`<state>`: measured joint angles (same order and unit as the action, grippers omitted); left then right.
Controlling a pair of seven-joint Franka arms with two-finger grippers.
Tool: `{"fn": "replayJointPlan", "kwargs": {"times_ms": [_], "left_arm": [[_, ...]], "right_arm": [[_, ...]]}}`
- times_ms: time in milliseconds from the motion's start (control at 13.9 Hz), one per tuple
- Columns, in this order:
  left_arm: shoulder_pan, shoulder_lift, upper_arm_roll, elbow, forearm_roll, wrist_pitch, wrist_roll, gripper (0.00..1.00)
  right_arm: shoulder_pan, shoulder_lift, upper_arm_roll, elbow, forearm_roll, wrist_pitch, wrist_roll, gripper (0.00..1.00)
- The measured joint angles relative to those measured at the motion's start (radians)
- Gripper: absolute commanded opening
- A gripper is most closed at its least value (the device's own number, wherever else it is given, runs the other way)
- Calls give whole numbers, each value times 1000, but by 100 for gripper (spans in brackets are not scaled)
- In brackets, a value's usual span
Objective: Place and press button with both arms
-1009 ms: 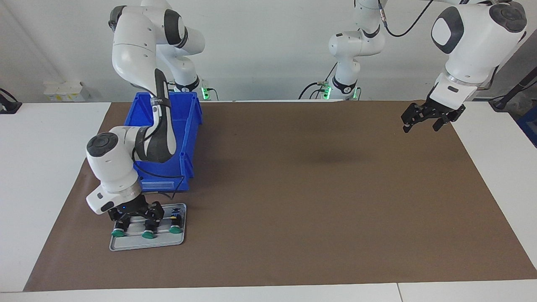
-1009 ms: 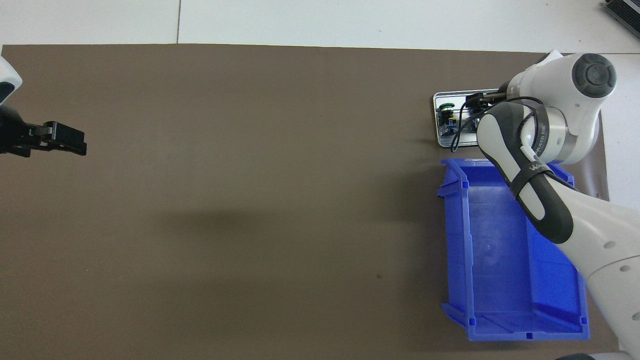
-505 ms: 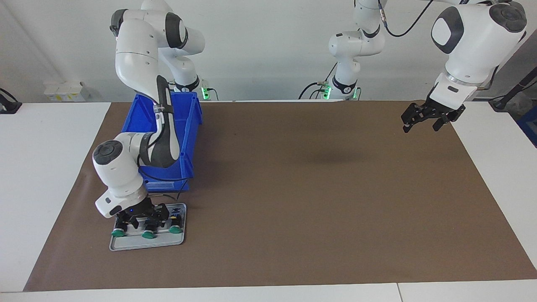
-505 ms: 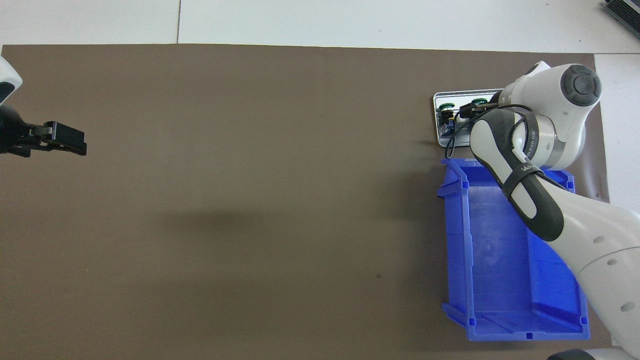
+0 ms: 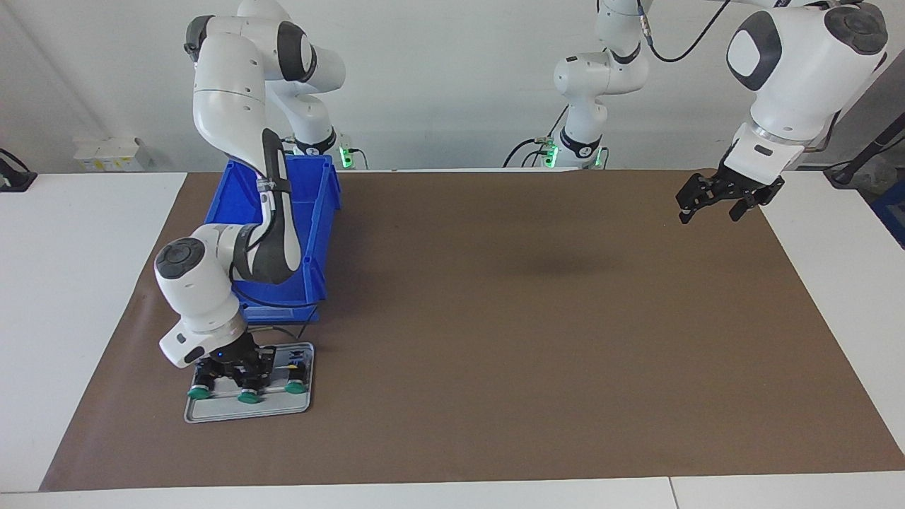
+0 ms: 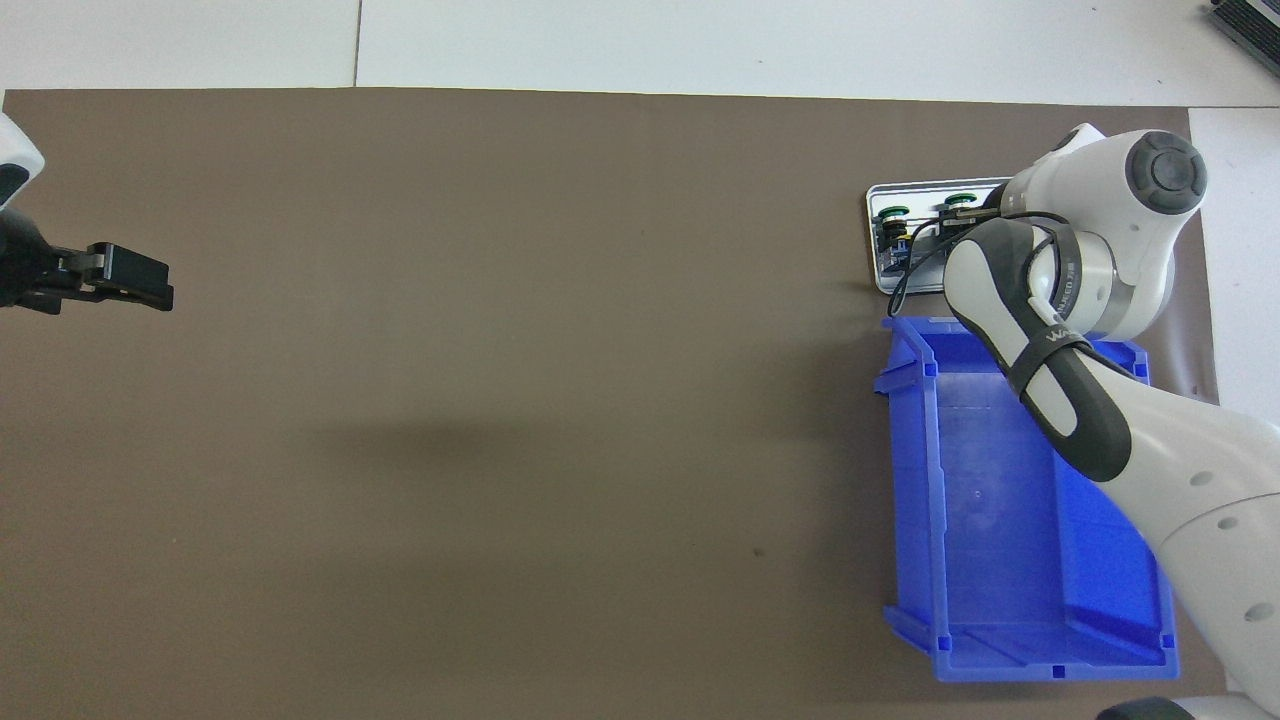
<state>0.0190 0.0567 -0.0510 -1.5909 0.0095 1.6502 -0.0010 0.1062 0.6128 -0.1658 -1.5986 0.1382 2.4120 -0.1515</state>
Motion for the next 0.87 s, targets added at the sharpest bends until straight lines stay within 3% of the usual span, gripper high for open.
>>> {"fn": "replayJointPlan", "kwargs": {"times_ms": [144, 288, 505, 865], "left_arm": [[0, 0, 0, 0, 0, 0, 0, 100], [0, 0, 0, 0, 0, 0, 0, 100], [0, 0, 0, 0, 0, 0, 0, 100], [0, 0, 0, 0, 0, 0, 0, 100]], "right_arm": [[5, -5, 0, 22, 0, -18, 45, 0], [7, -18, 0, 91, 0, -117, 173, 0], [14, -65, 0, 203, 0, -285, 465, 0], [120, -143, 0, 232, 0, -402, 1089, 0]]}}
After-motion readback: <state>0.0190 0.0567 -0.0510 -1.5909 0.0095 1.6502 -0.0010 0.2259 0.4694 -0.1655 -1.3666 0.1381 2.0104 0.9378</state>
